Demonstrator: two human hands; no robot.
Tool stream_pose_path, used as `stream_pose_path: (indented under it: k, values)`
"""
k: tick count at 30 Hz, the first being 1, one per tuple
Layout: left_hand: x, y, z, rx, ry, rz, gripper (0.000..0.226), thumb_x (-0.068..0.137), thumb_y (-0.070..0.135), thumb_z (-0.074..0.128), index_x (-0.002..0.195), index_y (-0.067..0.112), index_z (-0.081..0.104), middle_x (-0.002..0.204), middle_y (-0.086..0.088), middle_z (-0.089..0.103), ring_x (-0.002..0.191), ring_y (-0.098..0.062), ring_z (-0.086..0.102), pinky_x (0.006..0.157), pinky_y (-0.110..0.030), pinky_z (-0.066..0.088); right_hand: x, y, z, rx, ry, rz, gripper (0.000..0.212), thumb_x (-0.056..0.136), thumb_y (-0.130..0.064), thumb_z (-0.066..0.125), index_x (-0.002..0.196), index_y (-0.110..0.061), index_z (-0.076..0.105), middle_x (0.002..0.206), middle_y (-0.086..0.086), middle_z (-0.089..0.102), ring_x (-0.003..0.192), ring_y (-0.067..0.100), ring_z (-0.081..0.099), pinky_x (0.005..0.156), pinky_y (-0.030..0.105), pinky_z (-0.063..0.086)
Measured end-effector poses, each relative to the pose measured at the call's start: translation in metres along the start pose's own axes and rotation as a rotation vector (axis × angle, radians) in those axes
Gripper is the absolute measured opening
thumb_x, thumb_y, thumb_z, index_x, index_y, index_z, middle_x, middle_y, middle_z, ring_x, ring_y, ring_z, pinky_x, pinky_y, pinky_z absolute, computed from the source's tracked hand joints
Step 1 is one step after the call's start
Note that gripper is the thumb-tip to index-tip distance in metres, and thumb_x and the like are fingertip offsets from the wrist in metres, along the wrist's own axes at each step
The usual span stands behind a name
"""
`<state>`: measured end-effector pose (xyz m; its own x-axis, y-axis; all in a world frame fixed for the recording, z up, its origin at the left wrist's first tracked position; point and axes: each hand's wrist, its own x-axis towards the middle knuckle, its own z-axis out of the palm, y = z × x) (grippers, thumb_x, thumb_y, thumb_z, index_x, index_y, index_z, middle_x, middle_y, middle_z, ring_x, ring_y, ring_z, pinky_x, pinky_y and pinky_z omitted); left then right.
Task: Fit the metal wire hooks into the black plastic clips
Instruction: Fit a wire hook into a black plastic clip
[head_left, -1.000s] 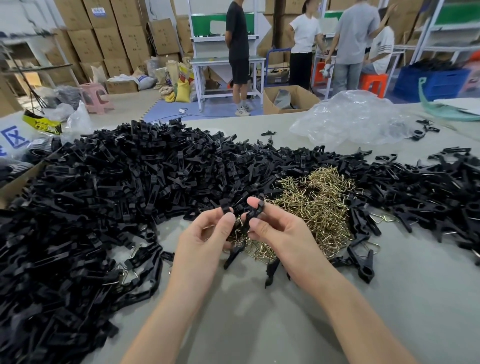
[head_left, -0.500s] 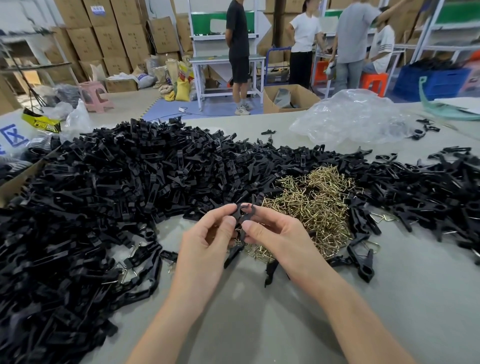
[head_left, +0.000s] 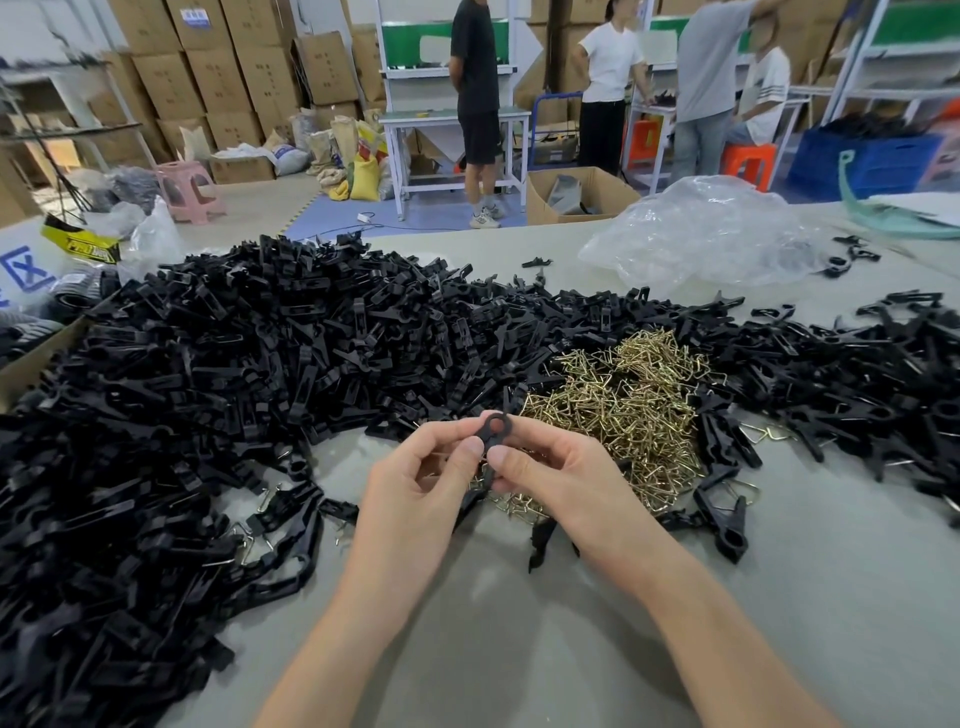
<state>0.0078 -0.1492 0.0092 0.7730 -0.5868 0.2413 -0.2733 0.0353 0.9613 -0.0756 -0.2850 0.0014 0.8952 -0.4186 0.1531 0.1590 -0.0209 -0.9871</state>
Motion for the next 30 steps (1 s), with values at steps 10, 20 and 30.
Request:
stream_pose_path:
  k: [10, 20, 30]
  values:
    - [-0.005, -0.010, 0.007, 0.237, -0.005, 0.033, 0.033, 0.104, 0.024, 0.047, 0.133, 0.039, 0.052, 0.112, 0.029, 0.068, 0.101, 0.007, 0.064, 0.082, -0.008, 0.046, 0.003, 0.001, -0.003, 0.094, 0.133, -0.026, 0.026, 0.085, -0.022, 0.074, 0.110, -0.020, 0.072, 0.102, -0.006, 0.075, 0.089, 0.009, 0.070, 0.081, 0.023, 0.057]
    - [-0.006, -0.027, 0.017, 1.026, -0.208, 0.308, 0.030, 0.097, 0.039, 0.060, 0.125, 0.028, 0.064, 0.132, 0.003, 0.055, 0.118, -0.021, 0.055, 0.100, -0.037, 0.043, 0.009, -0.001, -0.017, 0.320, 0.416, -0.069, 0.031, 0.075, -0.029, 0.073, 0.101, -0.014, 0.067, 0.084, -0.006, 0.068, 0.077, 0.011, 0.066, 0.078, 0.026, 0.057]
    - [-0.004, -0.032, 0.018, 1.055, -0.242, 0.461, 0.028, 0.095, 0.030, 0.065, 0.122, 0.038, 0.065, 0.114, 0.009, 0.057, 0.105, -0.016, 0.056, 0.093, -0.032, 0.044, 0.010, 0.002, -0.016, 0.273, 0.448, -0.037, 0.020, 0.090, -0.016, 0.069, 0.109, -0.010, 0.066, 0.097, 0.003, 0.066, 0.077, 0.010, 0.068, 0.075, 0.026, 0.058]
